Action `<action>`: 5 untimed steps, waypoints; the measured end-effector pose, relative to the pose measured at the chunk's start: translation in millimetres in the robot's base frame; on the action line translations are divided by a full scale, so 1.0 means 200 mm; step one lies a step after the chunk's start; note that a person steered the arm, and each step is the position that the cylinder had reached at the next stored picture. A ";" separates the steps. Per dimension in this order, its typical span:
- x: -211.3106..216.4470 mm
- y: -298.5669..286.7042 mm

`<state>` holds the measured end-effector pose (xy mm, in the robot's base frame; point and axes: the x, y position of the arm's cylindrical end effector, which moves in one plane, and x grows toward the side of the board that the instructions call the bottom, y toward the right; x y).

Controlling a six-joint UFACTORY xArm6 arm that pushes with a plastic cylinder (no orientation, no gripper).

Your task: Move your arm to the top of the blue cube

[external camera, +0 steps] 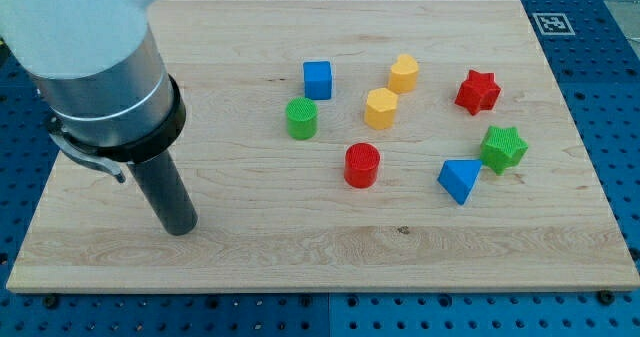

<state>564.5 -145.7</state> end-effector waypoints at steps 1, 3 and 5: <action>-0.01 0.00; -0.54 0.00; -1.15 0.10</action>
<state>333.7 -126.4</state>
